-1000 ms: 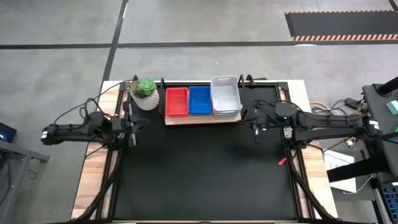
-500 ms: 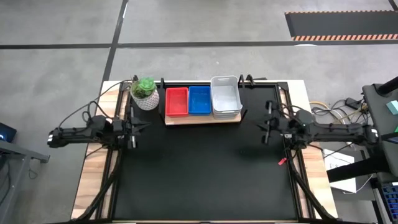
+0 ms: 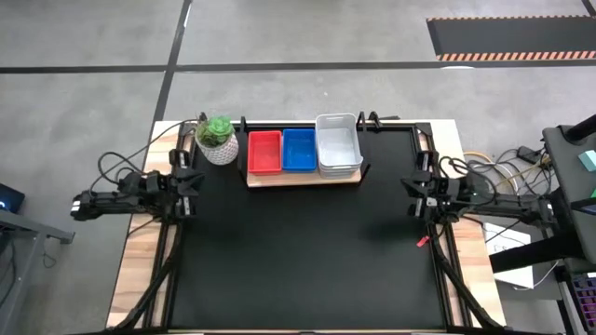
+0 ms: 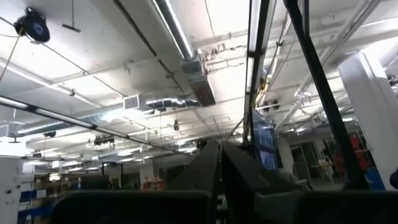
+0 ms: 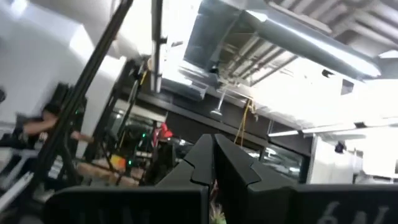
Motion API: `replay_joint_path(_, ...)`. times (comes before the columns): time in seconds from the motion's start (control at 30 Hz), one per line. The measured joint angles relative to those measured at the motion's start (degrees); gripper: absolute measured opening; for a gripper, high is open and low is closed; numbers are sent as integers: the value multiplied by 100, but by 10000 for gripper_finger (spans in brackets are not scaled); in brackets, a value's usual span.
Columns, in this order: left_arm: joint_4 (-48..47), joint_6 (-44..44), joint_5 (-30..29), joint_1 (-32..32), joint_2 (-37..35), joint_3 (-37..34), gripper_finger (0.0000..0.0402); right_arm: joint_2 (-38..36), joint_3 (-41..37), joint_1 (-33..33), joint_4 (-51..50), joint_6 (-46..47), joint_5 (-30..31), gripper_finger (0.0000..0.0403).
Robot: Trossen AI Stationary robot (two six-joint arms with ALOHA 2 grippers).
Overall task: Stack baskets on shelf by color
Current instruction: Return to Home Position
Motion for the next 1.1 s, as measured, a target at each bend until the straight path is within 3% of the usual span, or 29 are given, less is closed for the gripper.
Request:
replay_joint_path(0.3, -18, 2, 0, 0, 96, 0, 1, -37, -2, 0, -24, 1089, 86, 9)
replay_joint_path(1.1, -61, 7, 2, 0, 94, 0, 1, 68, -4, 0, -46, 1148, 86, 9)
